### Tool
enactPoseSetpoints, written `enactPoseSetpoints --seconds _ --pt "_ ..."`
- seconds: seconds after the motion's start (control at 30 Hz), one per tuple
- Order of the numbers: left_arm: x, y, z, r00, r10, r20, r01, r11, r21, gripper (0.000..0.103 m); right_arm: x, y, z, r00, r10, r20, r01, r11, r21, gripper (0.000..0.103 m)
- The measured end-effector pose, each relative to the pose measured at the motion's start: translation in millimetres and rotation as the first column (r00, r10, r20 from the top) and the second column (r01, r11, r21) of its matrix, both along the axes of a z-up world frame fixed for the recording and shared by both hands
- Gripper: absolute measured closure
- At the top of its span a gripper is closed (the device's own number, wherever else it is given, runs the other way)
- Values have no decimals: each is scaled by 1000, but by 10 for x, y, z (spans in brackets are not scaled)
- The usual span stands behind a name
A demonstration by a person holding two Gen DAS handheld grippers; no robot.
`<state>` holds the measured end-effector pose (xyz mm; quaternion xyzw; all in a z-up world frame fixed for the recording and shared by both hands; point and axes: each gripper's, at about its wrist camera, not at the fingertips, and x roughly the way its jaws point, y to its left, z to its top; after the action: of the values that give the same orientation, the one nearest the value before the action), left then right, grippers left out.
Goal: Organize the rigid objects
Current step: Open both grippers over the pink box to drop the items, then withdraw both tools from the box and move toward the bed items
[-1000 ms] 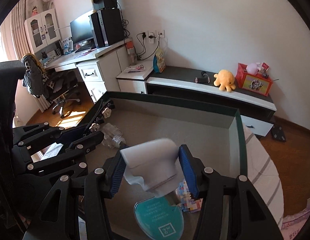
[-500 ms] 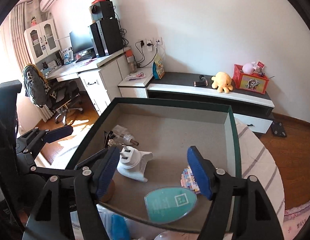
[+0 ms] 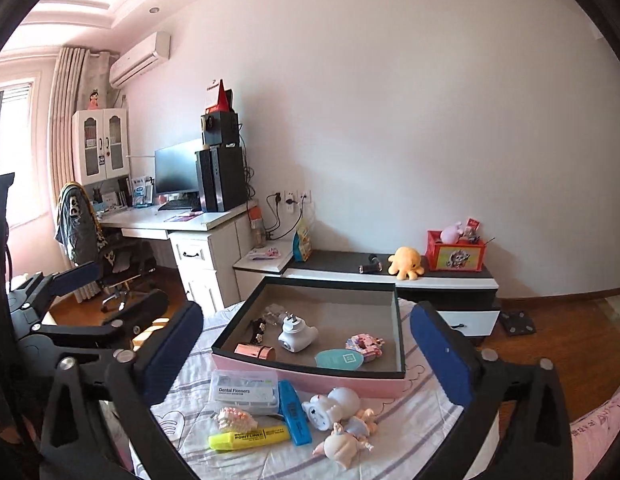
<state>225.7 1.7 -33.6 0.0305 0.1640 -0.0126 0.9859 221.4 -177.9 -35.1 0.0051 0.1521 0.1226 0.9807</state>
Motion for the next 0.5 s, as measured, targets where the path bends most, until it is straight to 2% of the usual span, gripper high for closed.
enactPoseSetpoints --seconds 0.2,0.5 --pt "-740 -1 111 997 -6 73 8 1000 -24 0 -679 23 46 998 -19 68 21 999 -24 0" --pt "-1383 -27 190 985 26 169 -23 1000 -18 0 -1299 7 76 988 -62 139 67 997 -28 0"
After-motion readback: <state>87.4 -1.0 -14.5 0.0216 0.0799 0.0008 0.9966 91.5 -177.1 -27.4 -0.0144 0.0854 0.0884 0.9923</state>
